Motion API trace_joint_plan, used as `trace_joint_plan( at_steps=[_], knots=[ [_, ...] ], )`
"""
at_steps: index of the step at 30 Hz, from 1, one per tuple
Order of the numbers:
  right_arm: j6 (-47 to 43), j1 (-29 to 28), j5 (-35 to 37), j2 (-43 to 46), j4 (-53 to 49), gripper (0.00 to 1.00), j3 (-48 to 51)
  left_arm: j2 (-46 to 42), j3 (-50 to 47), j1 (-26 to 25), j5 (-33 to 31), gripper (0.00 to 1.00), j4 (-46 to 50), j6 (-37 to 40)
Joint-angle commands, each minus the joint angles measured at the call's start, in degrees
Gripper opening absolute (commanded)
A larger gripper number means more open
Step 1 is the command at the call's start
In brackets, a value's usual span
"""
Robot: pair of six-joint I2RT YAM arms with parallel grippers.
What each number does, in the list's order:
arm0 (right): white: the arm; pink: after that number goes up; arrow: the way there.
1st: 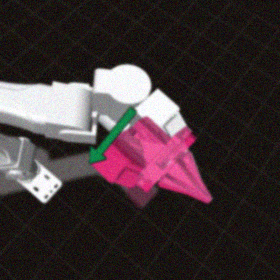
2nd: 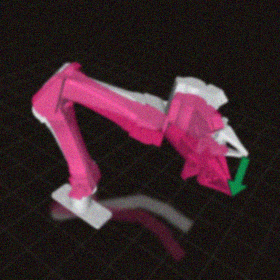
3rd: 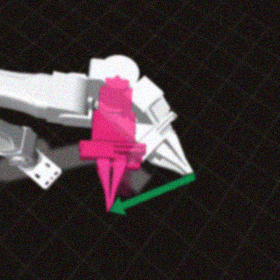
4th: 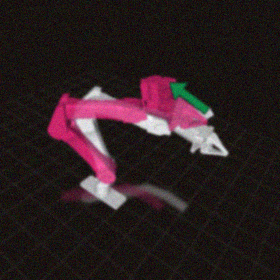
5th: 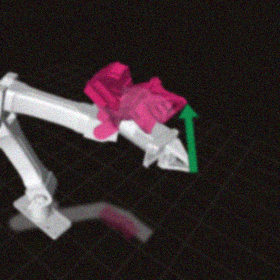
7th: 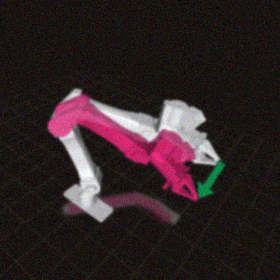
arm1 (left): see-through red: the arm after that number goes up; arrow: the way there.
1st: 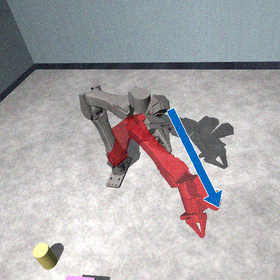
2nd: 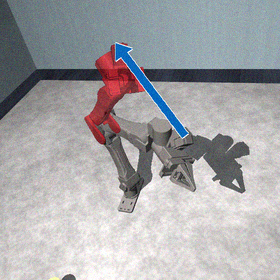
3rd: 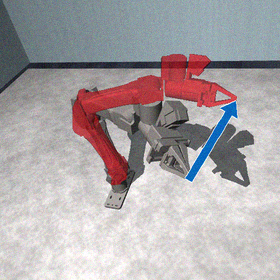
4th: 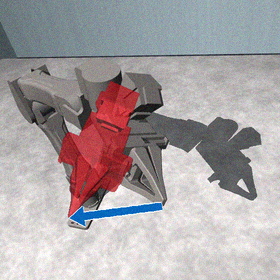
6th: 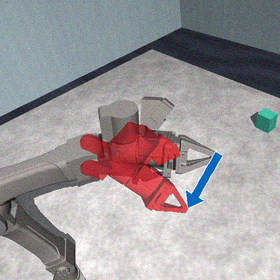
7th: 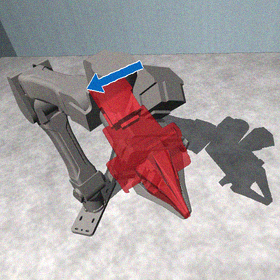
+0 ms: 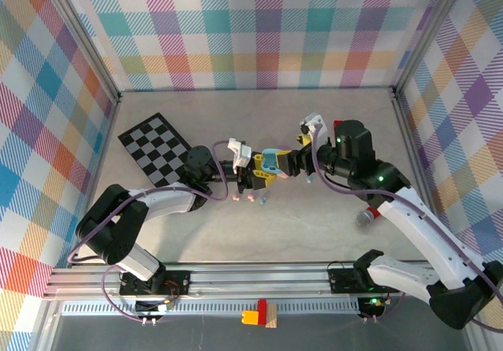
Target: Insert wireless bluetooth earbuds into charging case
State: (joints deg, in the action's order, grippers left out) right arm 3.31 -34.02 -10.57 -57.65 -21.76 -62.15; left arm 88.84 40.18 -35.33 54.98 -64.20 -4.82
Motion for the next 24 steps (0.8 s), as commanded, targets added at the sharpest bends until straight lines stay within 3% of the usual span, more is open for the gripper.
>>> trace_joint_plan(
  at_steps=[1,7,11,24],
  knots=[
    [3.6,1.8,-5.4,4.5,4.5,0.86,2.9,-1.5,-1.0,1.5,-0.1,0.36,-2.6,1.5],
    [18.9,14.1,-5.6,7.8,7.3,0.85,11.1,-1.0,-2.3,4.7,0.6,0.36,-8.5,-2.5],
    [27.2,17.7,-2.0,4.4,5.5,0.84,15.8,-2.0,-3.8,6.7,0.2,0.36,-10.2,-3.7],
    [22.6,18.0,-0.9,-22.9,-0.3,0.81,10.7,-7.9,-5.5,9.4,-0.9,0.37,-2.2,0.6]
  ],
)
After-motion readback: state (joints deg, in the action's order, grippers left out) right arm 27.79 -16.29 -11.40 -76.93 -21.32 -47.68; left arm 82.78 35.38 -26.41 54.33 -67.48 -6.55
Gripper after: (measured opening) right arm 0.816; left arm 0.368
